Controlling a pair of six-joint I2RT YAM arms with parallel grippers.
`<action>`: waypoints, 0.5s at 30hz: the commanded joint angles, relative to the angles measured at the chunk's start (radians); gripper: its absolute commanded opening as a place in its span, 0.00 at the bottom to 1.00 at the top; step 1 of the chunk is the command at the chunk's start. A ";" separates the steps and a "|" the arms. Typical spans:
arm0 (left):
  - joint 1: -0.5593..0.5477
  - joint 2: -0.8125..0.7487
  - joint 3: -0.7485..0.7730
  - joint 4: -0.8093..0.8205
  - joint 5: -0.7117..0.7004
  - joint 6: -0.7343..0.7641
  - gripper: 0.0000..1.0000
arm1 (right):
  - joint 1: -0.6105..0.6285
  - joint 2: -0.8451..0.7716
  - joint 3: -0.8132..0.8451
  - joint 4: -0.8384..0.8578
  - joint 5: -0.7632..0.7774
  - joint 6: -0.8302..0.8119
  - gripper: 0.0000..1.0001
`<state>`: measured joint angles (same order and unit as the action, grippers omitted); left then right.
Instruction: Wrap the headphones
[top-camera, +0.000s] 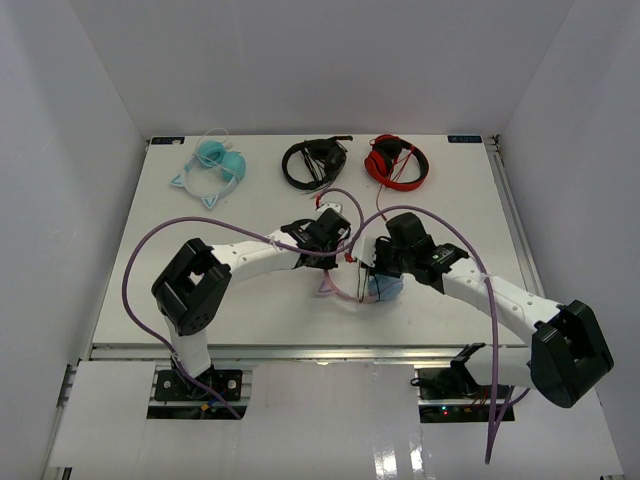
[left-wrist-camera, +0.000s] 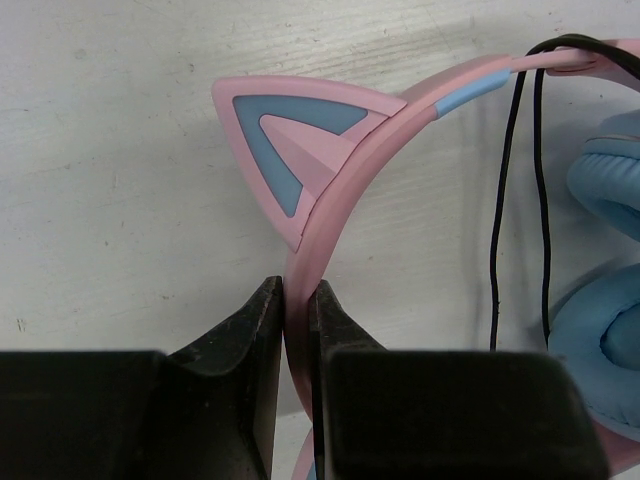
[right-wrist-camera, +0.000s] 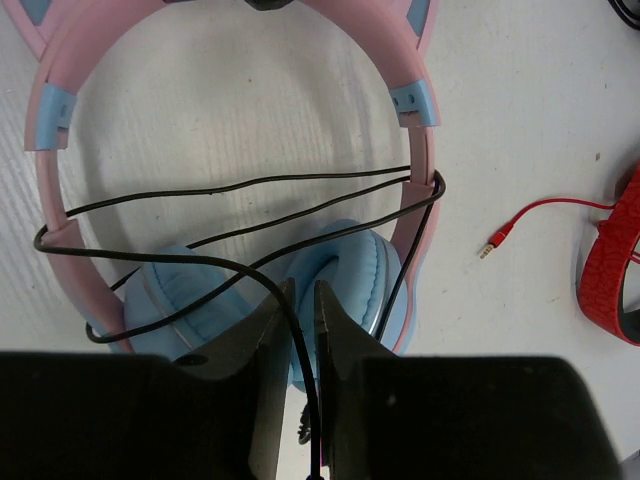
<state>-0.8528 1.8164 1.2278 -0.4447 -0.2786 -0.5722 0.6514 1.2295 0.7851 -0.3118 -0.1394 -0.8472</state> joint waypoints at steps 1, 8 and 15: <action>-0.005 -0.018 0.009 0.029 0.047 0.003 0.00 | 0.005 0.032 -0.015 0.107 0.030 -0.026 0.21; -0.005 -0.031 -0.034 0.031 0.059 -0.024 0.00 | 0.000 0.103 0.008 0.136 0.053 0.014 0.39; -0.003 -0.037 -0.055 0.035 0.053 -0.037 0.03 | -0.040 0.098 0.034 0.134 0.041 0.052 0.53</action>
<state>-0.8471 1.8179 1.1843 -0.4301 -0.2393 -0.5927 0.6405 1.3354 0.7761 -0.2309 -0.1151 -0.8404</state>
